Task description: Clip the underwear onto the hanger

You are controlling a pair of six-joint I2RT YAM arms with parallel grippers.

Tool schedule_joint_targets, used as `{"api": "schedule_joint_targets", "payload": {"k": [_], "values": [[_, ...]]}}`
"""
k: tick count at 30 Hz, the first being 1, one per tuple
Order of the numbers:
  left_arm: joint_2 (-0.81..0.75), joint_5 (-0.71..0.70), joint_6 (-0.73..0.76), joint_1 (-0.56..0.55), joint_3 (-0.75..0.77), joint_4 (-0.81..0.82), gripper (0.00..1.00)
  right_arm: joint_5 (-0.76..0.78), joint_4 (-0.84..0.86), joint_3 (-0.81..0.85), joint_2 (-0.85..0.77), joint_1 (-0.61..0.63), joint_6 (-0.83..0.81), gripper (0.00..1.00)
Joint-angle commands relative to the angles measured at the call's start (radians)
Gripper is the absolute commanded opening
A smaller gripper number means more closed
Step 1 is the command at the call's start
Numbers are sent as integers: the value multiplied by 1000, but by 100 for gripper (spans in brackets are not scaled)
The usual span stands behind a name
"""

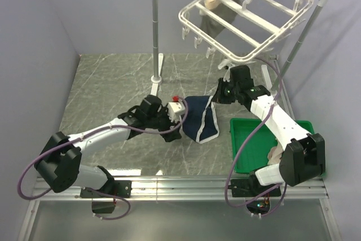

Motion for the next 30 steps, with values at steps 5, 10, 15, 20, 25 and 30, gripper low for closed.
{"api": "schedule_joint_targets", "payload": {"k": [5,10,15,20,25,30], "values": [[92,-192,331,-175,27,165,73,-8,26,-30,-12,0,-38,0],[177,-194,493,-240,84,182,69,33,-14,-36,14,0,-82,0],[304,-169,507,-250,199,197,66,72,-25,-53,31,1,-108,0],[388,-152,530,-252,254,202,63,81,-34,-59,35,-3,-121,0],[447,-99,542,-252,273,188,61,78,-50,-45,43,-5,-125,0],[485,-88,517,-252,294,185,64,70,-54,-40,52,-6,-128,0]]}}
